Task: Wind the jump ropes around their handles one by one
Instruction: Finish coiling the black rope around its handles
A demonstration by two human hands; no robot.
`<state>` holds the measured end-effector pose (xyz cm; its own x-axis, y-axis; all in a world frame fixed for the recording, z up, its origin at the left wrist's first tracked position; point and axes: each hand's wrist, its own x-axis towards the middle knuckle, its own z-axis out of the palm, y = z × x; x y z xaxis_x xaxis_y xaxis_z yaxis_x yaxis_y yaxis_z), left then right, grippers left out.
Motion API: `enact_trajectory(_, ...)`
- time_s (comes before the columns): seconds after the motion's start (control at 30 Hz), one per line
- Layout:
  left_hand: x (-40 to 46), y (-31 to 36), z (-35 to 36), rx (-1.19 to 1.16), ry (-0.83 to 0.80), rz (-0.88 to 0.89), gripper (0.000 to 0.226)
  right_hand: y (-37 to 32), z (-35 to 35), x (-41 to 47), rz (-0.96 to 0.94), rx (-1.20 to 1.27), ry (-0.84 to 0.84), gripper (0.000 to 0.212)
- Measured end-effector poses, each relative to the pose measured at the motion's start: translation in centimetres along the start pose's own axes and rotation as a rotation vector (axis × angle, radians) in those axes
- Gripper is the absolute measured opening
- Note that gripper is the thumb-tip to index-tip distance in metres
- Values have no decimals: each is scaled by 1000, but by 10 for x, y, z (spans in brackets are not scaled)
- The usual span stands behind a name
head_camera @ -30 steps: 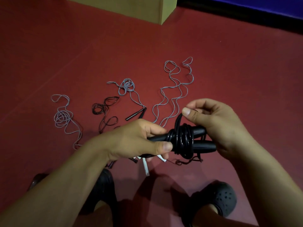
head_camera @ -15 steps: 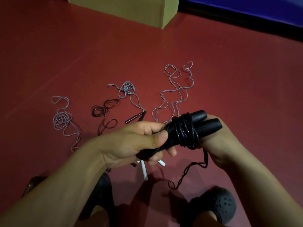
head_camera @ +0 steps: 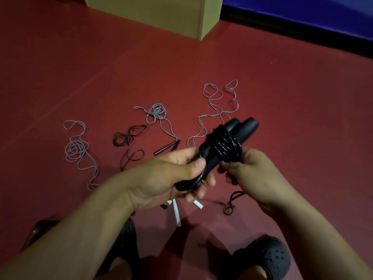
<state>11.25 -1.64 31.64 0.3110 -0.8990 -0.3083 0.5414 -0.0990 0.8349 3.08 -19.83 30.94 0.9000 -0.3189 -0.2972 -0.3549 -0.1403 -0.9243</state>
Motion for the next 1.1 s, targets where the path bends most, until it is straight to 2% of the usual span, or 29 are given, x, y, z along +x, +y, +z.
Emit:
enact_trajectory(0.13, 4, 3, 2, 43, 170, 26, 22, 0, 3, -1, 26, 8, -42, 24)
enact_trajectory(0.3, 11, 2, 3, 144, 392, 58, 15, -1, 4, -2, 40, -54, -92, 14)
enact_trajectory(0.67, 15, -4, -2, 383, 608, 31, 13, 0, 3, -3, 38, -326, -36, 34)
enact_trajectory(0.87, 18, -10, -14, 439, 743, 43, 13, -2, 4, -5, 65, -343, -69, 41)
enact_trajectory(1.1, 17, -13, -29, 580, 869, 134, 2, -11, 3, -10, 23, -288, -29, 42)
